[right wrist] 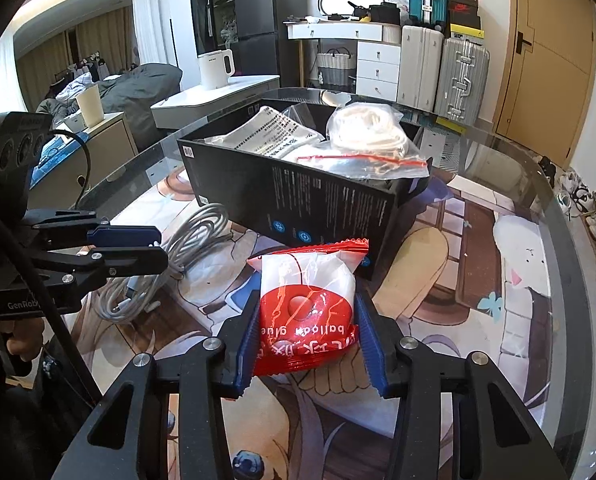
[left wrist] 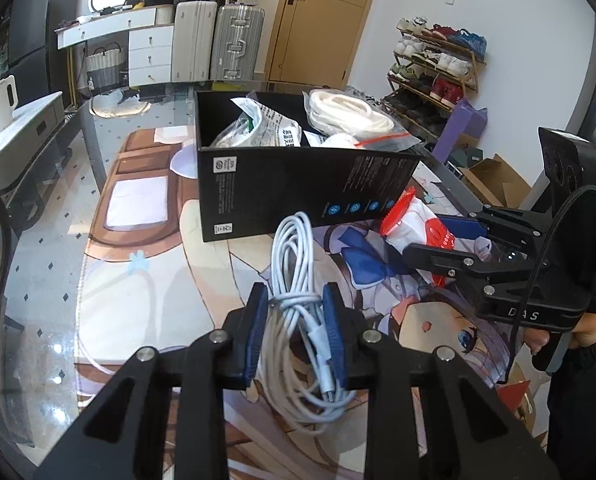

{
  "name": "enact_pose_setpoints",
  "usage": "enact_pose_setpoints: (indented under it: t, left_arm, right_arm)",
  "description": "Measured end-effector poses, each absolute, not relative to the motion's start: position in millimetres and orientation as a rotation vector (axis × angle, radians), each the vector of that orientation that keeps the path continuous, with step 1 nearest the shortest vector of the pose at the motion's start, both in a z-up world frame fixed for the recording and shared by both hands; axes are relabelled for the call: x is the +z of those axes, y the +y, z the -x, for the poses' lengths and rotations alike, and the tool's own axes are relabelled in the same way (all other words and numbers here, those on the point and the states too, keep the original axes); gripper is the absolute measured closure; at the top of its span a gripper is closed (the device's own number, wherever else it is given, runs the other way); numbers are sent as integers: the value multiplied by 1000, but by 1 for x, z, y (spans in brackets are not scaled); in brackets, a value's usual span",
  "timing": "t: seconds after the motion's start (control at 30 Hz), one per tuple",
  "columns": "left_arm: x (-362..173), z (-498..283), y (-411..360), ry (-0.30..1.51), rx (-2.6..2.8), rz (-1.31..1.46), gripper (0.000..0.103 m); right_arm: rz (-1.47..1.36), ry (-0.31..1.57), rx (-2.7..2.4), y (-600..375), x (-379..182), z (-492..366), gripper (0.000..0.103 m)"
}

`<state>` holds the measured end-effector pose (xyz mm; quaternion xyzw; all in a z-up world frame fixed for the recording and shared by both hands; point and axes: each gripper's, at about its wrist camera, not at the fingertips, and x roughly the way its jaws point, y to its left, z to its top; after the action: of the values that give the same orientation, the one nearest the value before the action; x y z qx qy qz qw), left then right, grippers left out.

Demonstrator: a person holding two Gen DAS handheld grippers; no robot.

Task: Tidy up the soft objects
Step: 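Grasp the red balloon glue packet with the right gripper while the left gripper grasps the white cable coil, then carry the cable with the left gripper while the right gripper carries the red packet over the box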

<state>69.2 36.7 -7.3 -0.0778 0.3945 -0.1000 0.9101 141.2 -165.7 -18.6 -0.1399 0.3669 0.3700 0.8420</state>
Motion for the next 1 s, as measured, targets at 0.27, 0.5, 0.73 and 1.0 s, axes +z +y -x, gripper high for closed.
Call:
enact_pose_setpoints:
  t: [0.27, 0.5, 0.73, 1.0]
  left_arm:
    - [-13, -75, 35, 854, -200, 167, 68]
    - [-17, -76, 27, 857, -197, 141, 69]
    - [-12, -70, 27, 829, -221, 157, 74]
    - [1, -61, 36, 779, -250, 185, 74]
  right_arm:
    - [297, 774, 783, -166, -18, -142, 58]
    - [296, 773, 784, -166, -17, -142, 58]
    - [281, 745, 790, -169, -11, -139, 58]
    - [285, 695, 817, -163, 5, -132, 58]
